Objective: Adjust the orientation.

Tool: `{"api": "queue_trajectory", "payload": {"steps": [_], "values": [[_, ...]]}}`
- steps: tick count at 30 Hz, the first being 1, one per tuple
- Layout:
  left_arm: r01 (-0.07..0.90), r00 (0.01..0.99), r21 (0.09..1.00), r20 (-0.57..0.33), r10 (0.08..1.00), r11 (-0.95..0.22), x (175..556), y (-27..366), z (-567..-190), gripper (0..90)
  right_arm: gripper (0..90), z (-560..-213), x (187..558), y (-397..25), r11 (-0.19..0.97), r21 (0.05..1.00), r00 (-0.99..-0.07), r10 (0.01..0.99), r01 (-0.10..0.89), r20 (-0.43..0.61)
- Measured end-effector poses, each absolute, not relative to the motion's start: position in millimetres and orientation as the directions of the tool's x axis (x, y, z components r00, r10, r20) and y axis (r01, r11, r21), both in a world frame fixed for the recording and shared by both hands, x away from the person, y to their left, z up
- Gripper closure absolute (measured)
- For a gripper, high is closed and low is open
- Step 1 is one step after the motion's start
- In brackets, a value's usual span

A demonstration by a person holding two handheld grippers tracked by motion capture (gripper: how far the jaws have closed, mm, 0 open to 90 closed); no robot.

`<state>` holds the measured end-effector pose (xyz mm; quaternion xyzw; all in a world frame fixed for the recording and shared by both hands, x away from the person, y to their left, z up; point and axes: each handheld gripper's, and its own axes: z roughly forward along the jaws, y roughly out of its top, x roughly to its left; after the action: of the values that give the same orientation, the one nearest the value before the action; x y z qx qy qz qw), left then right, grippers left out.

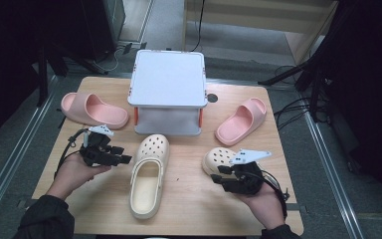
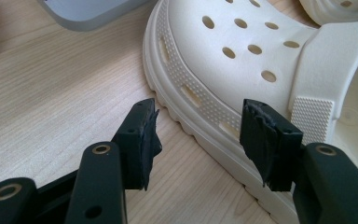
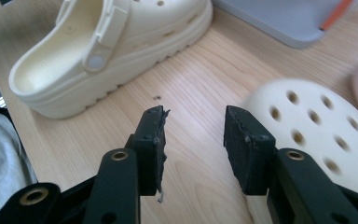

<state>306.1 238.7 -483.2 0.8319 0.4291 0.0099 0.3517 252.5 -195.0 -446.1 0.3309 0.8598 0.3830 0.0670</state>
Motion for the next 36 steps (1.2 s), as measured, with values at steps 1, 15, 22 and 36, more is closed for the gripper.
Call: {"api": "queue_trajectory", "payload": {"steps": [1, 15, 22, 36], "values": [[0.709, 0.633, 0.591, -0.29, 0.718, -0.386, 308.8, 238.6, -481.9, 45.8, 59.1, -445.6, 250.8, -201.1, 0.483, 0.703, -0.765, 0.63, 0.522, 0.135], [0.707, 0.646, 0.576, -0.289, 0.707, -0.41, 319.7, 230.7, -480.0, 45.8, 54.6, -446.2, 240.2, -262.7, 0.428, 0.699, -0.673, 0.732, 0.573, 0.103], [0.698, 0.657, 0.575, -0.277, 0.702, -0.426, 317.9, 228.8, -480.1, 45.7, 52.9, -457.5, 243.5, -270.3, 0.466, 0.646, -0.664, 0.743, 0.605, 0.086], [0.701, 0.647, 0.582, -0.274, 0.712, -0.413, 312.7, 234.3, -481.4, 45.6, 77.6, -477.0, 269.6, -237.2, 0.552, 0.545, -0.709, 0.696, 0.631, 0.116]]}}
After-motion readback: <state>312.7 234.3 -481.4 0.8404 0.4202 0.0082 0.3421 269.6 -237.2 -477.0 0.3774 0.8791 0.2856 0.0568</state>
